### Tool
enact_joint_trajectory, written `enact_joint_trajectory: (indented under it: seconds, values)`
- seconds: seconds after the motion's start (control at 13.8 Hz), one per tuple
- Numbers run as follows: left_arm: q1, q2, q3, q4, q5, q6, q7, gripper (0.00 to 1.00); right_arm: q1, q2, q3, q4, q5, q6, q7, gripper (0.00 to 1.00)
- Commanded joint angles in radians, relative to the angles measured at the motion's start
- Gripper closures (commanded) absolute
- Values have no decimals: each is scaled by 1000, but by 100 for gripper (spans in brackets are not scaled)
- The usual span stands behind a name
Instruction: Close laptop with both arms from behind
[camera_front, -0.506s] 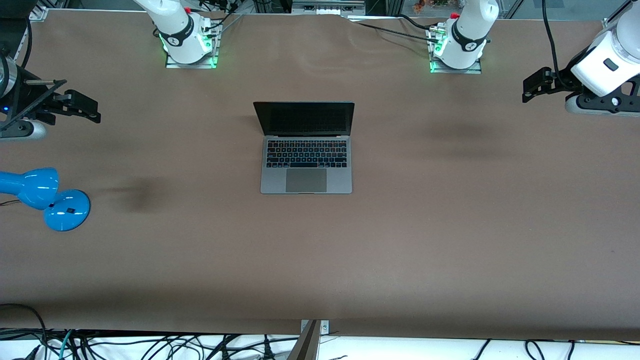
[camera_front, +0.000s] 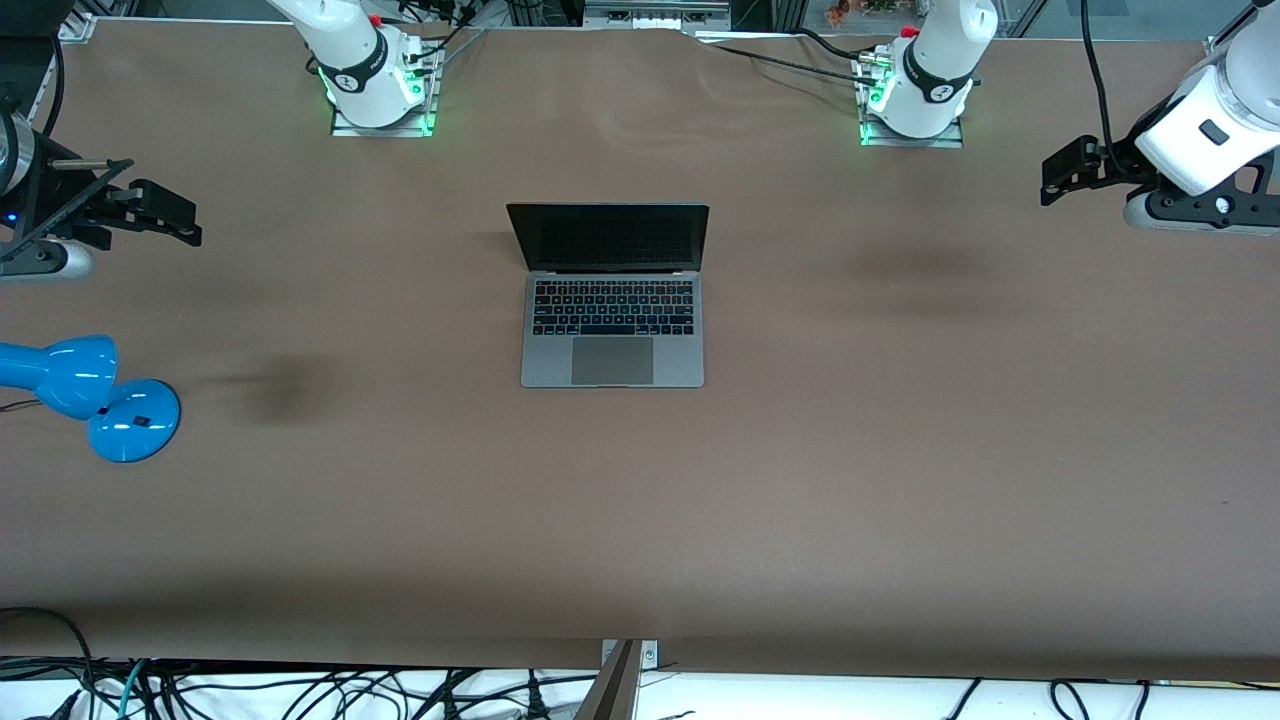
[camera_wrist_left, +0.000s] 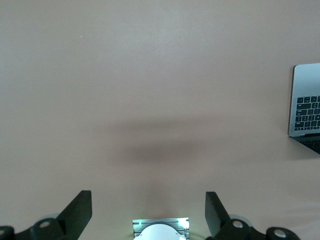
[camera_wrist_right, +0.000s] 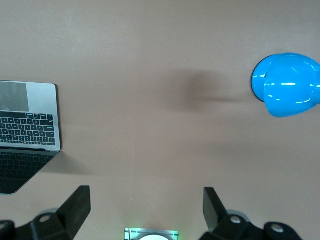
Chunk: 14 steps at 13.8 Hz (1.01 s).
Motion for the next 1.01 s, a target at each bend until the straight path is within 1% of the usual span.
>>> enact_joint_trajectory:
  seconds: [0.0, 0.51, 0.65, 0.79, 0.94]
  values:
    - [0, 6, -15, -6, 31, 11, -4, 0, -9, -31, 8, -28, 14, -4, 1, 0]
    - [-3, 6, -24, -13, 23, 11, -12, 0, -9, -28, 8, -37, 14, -22, -14, 0]
    - [-1, 8, -52, -27, 17, 6, -17, 0, -9, -23, 11, -65, 20, -40, -3, 0]
    - [-1, 8, -99, -39, 14, 6, -27, 0, -7, -25, 12, -91, 40, -39, 0, 0]
    - [-1, 11, -147, -41, -30, 6, -113, 0, -7, -20, 41, -100, 41, -39, -8, 0]
